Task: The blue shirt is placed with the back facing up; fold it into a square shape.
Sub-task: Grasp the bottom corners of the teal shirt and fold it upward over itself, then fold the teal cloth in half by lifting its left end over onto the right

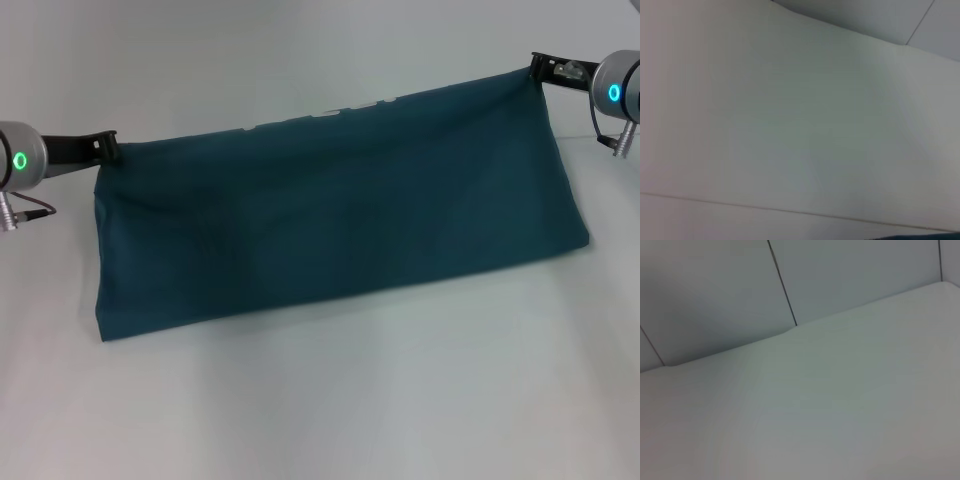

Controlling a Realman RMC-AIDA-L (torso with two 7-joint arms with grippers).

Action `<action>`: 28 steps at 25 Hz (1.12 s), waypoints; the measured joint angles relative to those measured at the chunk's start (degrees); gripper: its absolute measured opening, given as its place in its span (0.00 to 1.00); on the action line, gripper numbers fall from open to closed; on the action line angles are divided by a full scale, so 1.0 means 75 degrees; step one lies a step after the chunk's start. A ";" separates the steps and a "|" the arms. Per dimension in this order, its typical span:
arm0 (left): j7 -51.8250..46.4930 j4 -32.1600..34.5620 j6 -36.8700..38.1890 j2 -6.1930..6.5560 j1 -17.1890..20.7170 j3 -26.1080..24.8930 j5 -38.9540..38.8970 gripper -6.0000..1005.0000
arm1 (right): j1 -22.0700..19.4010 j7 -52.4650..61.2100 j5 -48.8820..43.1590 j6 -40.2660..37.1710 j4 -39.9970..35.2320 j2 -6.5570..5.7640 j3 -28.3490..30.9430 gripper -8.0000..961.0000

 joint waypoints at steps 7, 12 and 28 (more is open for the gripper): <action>-0.0003 0.0003 -0.0102 -0.0030 -0.0001 0.0076 0.0011 0.03 | 0.0069 -0.0003 -0.0020 -0.0016 0.0005 -0.0046 -0.0198 0.17; -0.0074 0.0003 -0.0203 -0.0041 0.0013 0.0000 -0.0022 0.05 | 0.0124 -0.0003 -0.0027 0.0008 0.0045 -0.0192 -0.0552 0.18; -0.0227 0.0379 0.0016 -0.0068 0.0377 -0.0299 -0.0150 0.48 | -0.0930 -0.0055 0.0529 -0.2130 -0.0662 -0.0454 0.0343 0.59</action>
